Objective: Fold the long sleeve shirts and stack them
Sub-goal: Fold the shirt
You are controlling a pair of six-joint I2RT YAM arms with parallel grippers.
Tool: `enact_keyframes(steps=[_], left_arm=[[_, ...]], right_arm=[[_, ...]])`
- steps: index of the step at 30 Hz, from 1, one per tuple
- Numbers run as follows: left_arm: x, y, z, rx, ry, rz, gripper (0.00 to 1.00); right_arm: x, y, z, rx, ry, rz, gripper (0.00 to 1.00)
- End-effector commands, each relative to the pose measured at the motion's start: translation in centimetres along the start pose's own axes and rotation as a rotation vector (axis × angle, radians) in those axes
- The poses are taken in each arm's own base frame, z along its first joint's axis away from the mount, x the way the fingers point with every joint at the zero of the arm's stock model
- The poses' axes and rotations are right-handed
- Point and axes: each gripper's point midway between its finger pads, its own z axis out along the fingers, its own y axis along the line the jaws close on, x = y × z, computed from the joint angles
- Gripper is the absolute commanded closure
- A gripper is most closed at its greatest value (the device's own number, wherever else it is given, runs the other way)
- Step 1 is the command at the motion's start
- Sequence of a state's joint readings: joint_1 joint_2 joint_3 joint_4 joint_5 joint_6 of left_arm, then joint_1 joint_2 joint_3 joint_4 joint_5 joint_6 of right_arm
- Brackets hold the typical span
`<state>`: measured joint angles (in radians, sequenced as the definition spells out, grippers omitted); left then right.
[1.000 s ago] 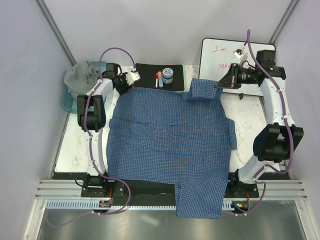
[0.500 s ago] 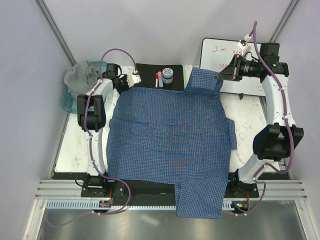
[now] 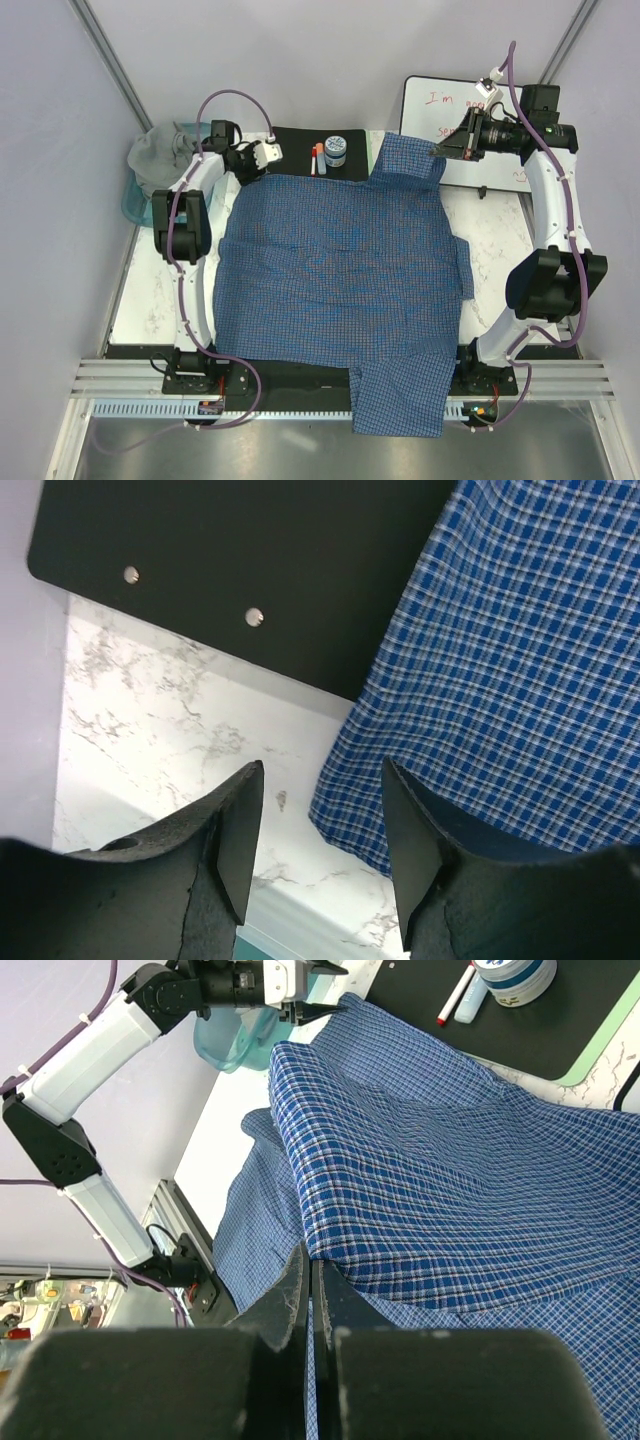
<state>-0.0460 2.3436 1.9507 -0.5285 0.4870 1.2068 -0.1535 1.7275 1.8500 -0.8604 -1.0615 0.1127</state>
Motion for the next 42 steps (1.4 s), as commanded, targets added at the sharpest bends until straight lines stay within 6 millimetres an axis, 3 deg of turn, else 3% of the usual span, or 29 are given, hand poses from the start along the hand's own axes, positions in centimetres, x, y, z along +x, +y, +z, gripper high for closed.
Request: enact_keyframes(steps=[1,14,17,21,24,28,33,37,42], left_arm=[[-1.1,1.4,0.4,-0.002,-0.055,0.072,0.43],[0.2,-0.1,1.6,0.07,-0.043,0.12,0.51],[0.1,-0.7,1.8,0.09,-0.053,0.129,0.63],[-0.3,-0.6,1.6,0.096,-0.058,0.147,0.87],[-0.9,0.1,0.5,0.074,-0.062,0.138,0.98],[-2.9,1.3,-2.0,0.034,-0.078,0.143,0.98],[-3.9,1.6,-4.6,-0.001,-0.055,0.14,0.98],[-4.0,0.6,-6.8,-0.01,-0.018,0.17,0.98],[-5.5,-2.2,-10.6,-0.01,-0.033,0.192,0.98]], right_arm=[[-1.2,1.3,-0.3,-0.041,-0.028,-0.048,1.0],[-1.5,1.2,-0.2,-0.046,-0.031,-0.047,1.0],[-1.6,1.2,-0.2,-0.046,-0.033,-0.048,1.0],[-1.7,1.5,-0.3,-0.048,-0.037,-0.057,1.0],[-2.2,2.2,-0.7,-0.053,-0.05,-0.08,1.0],[-2.9,3.8,-1.5,-0.066,-0.073,-0.118,1.0],[-2.8,5.5,-3.1,-0.075,-0.097,-0.139,1.0],[-1.4,6.5,-4.5,-0.079,-0.107,-0.131,1.0],[0.3,8.8,-6.1,-0.086,-0.125,-0.149,1.0]])
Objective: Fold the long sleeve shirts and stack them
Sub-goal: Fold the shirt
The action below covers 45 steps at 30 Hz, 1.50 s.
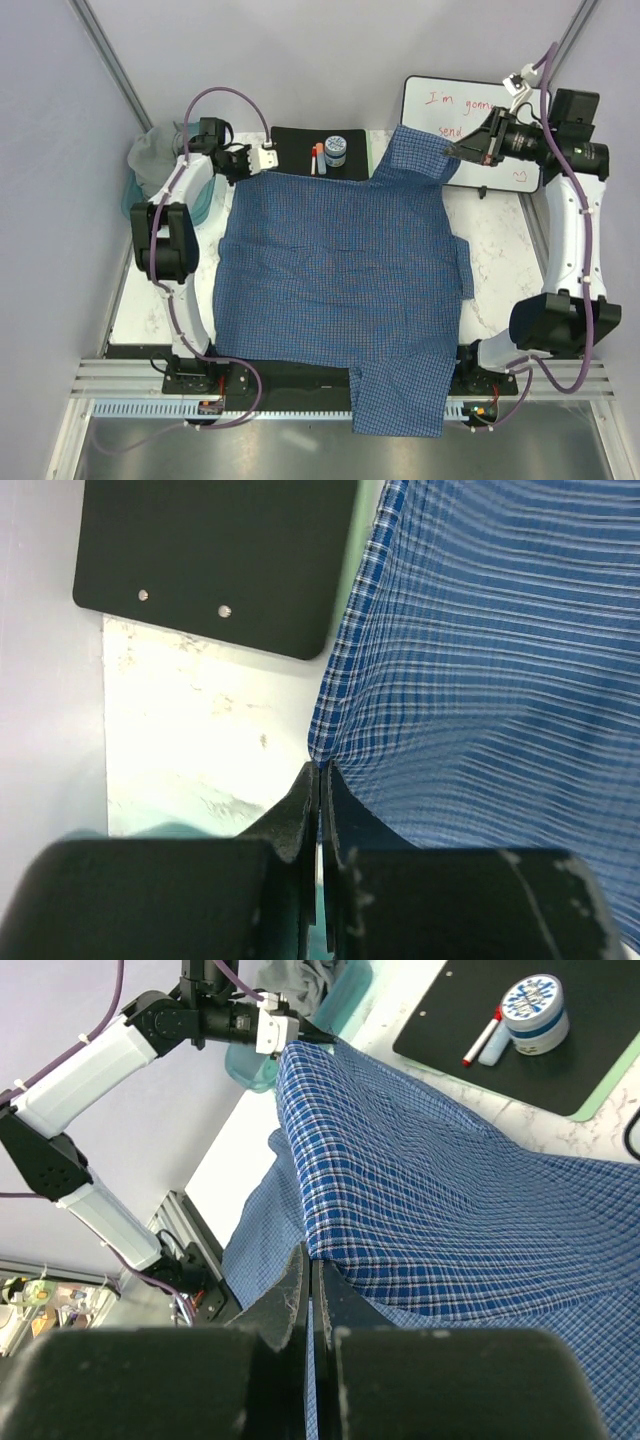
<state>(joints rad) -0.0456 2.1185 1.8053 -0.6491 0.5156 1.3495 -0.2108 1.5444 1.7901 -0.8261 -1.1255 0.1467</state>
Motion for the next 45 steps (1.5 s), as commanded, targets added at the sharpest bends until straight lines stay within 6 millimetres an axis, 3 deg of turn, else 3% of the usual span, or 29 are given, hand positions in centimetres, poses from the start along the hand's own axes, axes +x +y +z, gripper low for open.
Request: enact_keyframes(steps=[1,2,3,4,6,7,16,22,31,36,42,45], left_arm=[[-2.5,-0.7,-4.8,-0.051,-0.012,0.074,0.98],[-2.0,-2.4,-4.6,-0.021,-0.006,0.069,0.98],[-2.6,-2.4,-5.9,-0.041,-0.003,0.086,0.98],[-2.1,-3.8,-5.8,-0.018,0.006,0.076,0.98],[-2.6,-4.5,-7.2,-0.033,0.015,0.102,0.98],[-2.3,-5.8,-7.2,-0.013,0.018,0.095,0.98],[-2.9,-11.4,-10.3,0.001,0.02,0.138,0.98],[-2.9,-14.3,-10.8,0.021,0.021,0.137,0.98],[-1.9,-20.0,-10.0,0.121,0.053,0.134,0.98],[-1.4,-21.5,-9.5,0.157,0.071,0.093,0.98],[-2.0,-21.2,-9.7,0.146,0.073,0.056,0.97],[-1.3,-22.7,-9.4,0.192,0.099,0.069,0.95]], right_arm=[[0.6,4.1,-1.8,-0.056,-0.028,-0.059,1.0],[1.1,4.7,-2.2,-0.054,-0.032,-0.061,1.0],[1.3,5.0,-2.4,-0.05,-0.034,-0.062,1.0],[1.6,5.3,-2.6,-0.051,-0.036,-0.063,1.0],[2.6,6.3,-3.2,-0.049,-0.037,-0.069,1.0],[2.9,7.0,-3.6,-0.04,-0.046,-0.085,1.0],[6.8,8.1,-5.3,0.059,-0.02,-0.1,1.0],[8.8,9.3,-6.5,0.105,-0.001,-0.103,1.0],[10.7,6.5,-6.8,0.221,0.037,-0.116,1.0],[10.7,5.7,-6.5,0.222,0.056,-0.119,1.0],[9.7,5.3,-6.3,0.225,0.055,-0.13,1.0],[10.1,4.8,-6.2,0.229,0.067,-0.121,1.0]])
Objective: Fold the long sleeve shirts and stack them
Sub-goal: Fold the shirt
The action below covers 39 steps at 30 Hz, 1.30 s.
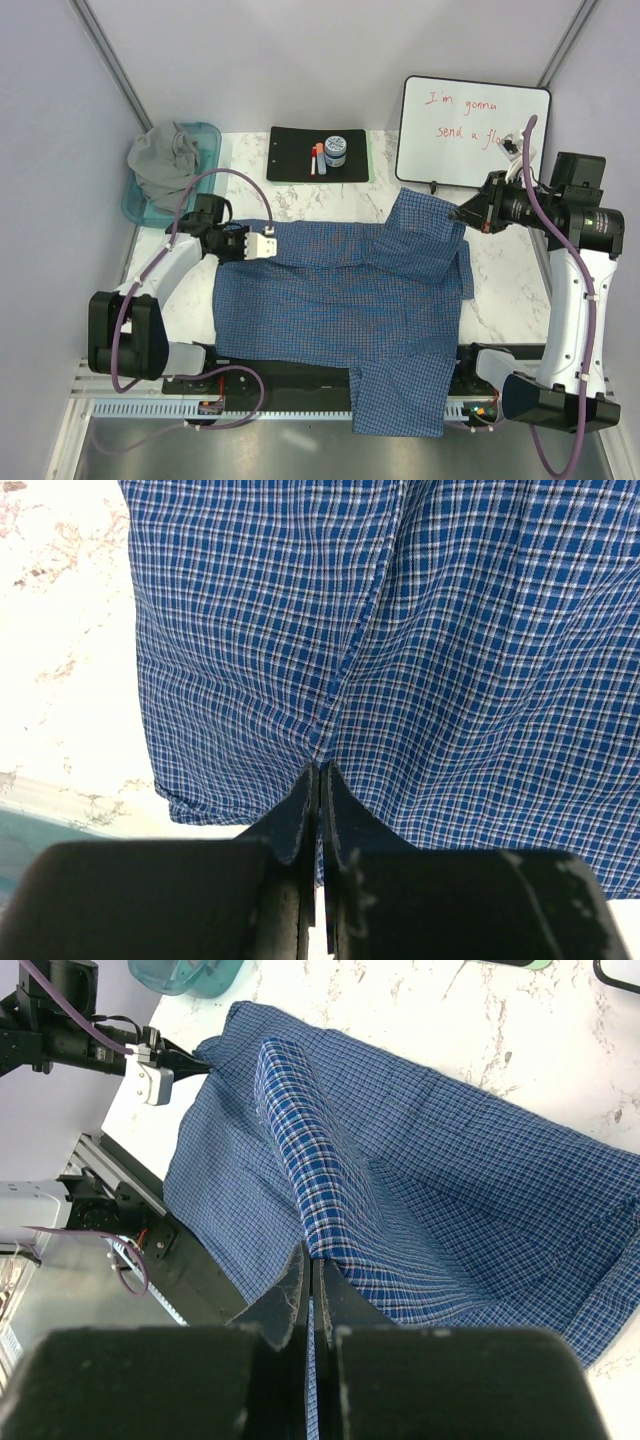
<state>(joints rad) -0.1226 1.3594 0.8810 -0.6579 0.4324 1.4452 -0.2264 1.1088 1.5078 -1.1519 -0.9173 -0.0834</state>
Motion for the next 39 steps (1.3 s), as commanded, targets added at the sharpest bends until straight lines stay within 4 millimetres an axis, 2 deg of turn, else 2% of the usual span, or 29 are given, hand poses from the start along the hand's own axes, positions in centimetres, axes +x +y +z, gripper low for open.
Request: enact_keyframes(steps=[1,6,7,9,10,11,12,13,16,18,19,20,21,22,26,27,29,30,32,33,35,37,39], left_arm=[[0.3,-1.3,0.1,0.032,0.035,0.002,0.94],[2.4,-4.6,1.4,0.138,0.108,-0.002,0.89],[2.7,-4.9,1.5,0.149,0.118,-0.009,0.8],[2.6,-4.7,1.2,0.143,0.119,-0.031,0.73],[2.2,-4.5,1.1,0.134,0.111,-0.051,0.65],[1.6,-4.3,0.8,0.129,0.085,-0.062,0.64],[0.8,-3.3,0.1,0.097,0.064,-0.062,0.62],[0.2,-3.1,-0.3,0.093,0.048,-0.086,0.51],[-2.3,-1.2,-2.3,0.025,-0.042,-0.13,0.49],[-4.5,-0.2,-3.6,-0.005,-0.129,-0.152,0.34],[-5.5,0.0,-4.6,-0.032,-0.164,-0.178,0.14],[-7.0,0.3,-5.3,-0.043,-0.226,-0.18,0.12],[-7.7,0.2,-5.8,-0.047,-0.259,-0.211,0.01],[-9.0,0.3,-6.8,-0.066,-0.308,-0.216,0.01],[-11.7,0.9,-9.5,-0.125,-0.417,-0.299,0.01],[-12.3,0.7,-10.1,-0.137,-0.442,-0.331,0.01],[-13.1,0.0,-10.9,-0.153,-0.489,-0.33,0.01],[-14.0,0.2,-12.4,-0.211,-0.525,-0.323,0.01],[-14.1,-0.3,-12.9,-0.243,-0.54,-0.347,0.0],[-14.6,-0.7,-13.8,-0.267,-0.561,-0.35,0.0],[-15.2,-1.6,-14.3,-0.264,-0.594,-0.333,0.0],[-16.4,-2.1,-15.6,-0.295,-0.648,-0.264,0.0],[-16.7,-2.7,-15.5,-0.321,-0.68,-0.228,0.0]], right_arm=[[-0.2,-0.2,-0.1,0.011,-0.005,-0.042,1.0],[0.7,-1.2,0.5,0.014,0.02,-0.032,1.0],[0.8,-1.3,0.6,0.009,0.025,-0.026,1.0],[0.9,-1.4,0.8,-0.001,0.028,-0.029,1.0],[0.8,-1.3,0.9,-0.014,0.027,-0.031,1.0],[0.8,-1.3,1.0,-0.024,0.028,-0.034,1.0],[0.7,-1.2,1.1,-0.036,0.025,-0.04,1.0],[0.4,-1.1,1.2,-0.053,0.017,-0.052,1.0],[-0.2,-1.4,1.5,-0.064,0.004,-0.065,1.0],[-0.4,-1.4,2.0,-0.085,-0.001,-0.039,1.0],[-0.6,-1.7,2.6,-0.093,-0.011,-0.043,1.0],[-0.6,-1.8,2.9,-0.104,-0.011,-0.037,1.0],[-0.4,-1.9,3.9,-0.12,-0.001,-0.033,1.0],[-0.3,-2.0,4.5,-0.124,0.007,-0.031,1.0],[1.2,-1.7,7.9,-0.158,0.082,-0.069,1.0],[2.0,-1.0,9.2,-0.189,0.126,-0.083,1.0],[2.5,-0.5,10.5,-0.212,0.153,-0.116,1.0],[2.9,0.1,11.6,-0.234,0.179,-0.133,1.0],[3.3,0.5,12.8,-0.263,0.209,-0.157,1.0],[3.2,1.4,13.0,-0.293,0.216,-0.176,1.0],[3.0,2.2,13.1,-0.332,0.217,-0.182,1.0],[2.8,3.4,12.6,-0.387,0.206,-0.177,1.0],[2.9,4.3,11.8,-0.416,0.197,-0.164,1.0]])
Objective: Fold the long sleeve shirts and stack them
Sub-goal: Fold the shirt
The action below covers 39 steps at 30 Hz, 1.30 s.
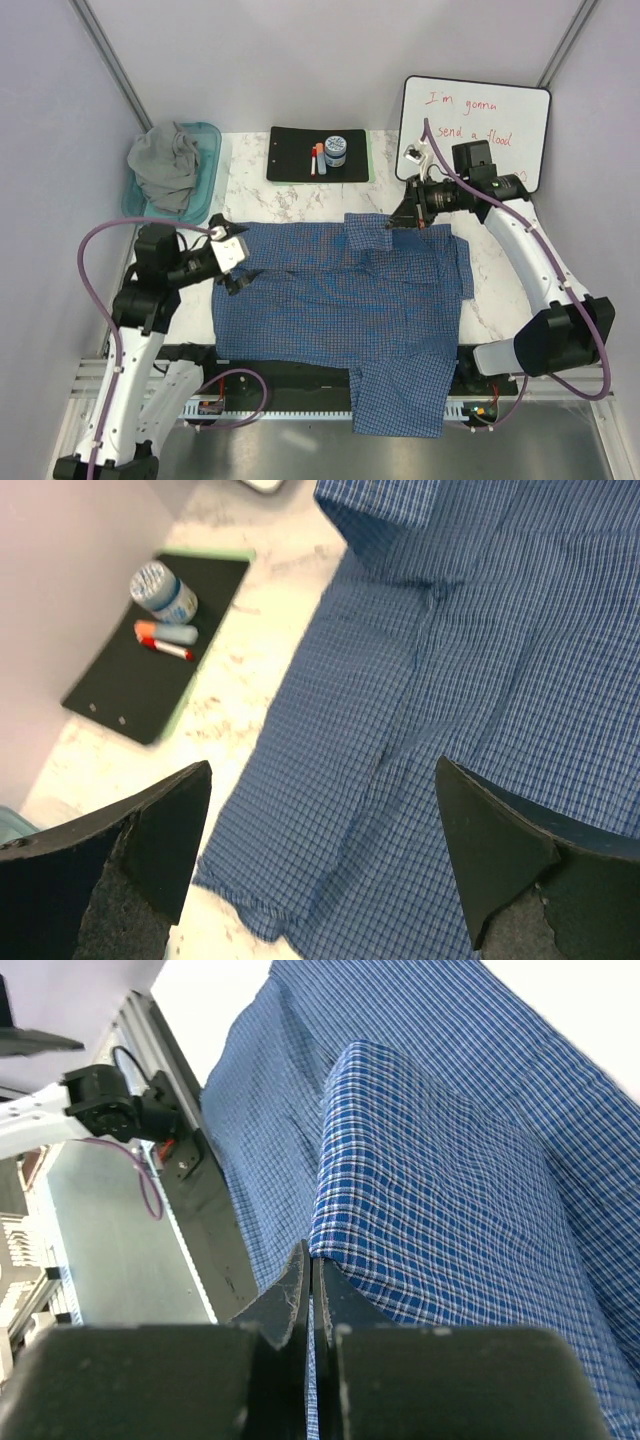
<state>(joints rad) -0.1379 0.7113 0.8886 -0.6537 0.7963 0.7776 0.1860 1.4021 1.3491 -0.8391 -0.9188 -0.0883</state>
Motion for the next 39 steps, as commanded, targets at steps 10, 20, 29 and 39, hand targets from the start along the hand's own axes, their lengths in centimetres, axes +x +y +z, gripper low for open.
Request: enact_keyframes(steps=[10,20,29,39], left_arm=[[-6.0,5.4,7.2,-0.33,-0.027,0.431,0.0],[-12.3,-2.4,10.6,-0.157,-0.359,0.594,0.0],[-13.7,-9.5,13.8,-0.179,-0.432,0.709,0.0],[-14.5,-11.0,15.6,-0.277,-0.533,0.72,0.0]], right_arm=[[0.4,6.0,-2.1,-0.156,-0.082,0.059,1.0],[0.1,4.4,-3.0,-0.161,-0.131,0.319,1.0],[1.0,3.5,-3.1,-0.241,-0.137,0.494,1.0],[1.6,3.6,-2.9,-0.292,-0.122,0.599,1.0]])
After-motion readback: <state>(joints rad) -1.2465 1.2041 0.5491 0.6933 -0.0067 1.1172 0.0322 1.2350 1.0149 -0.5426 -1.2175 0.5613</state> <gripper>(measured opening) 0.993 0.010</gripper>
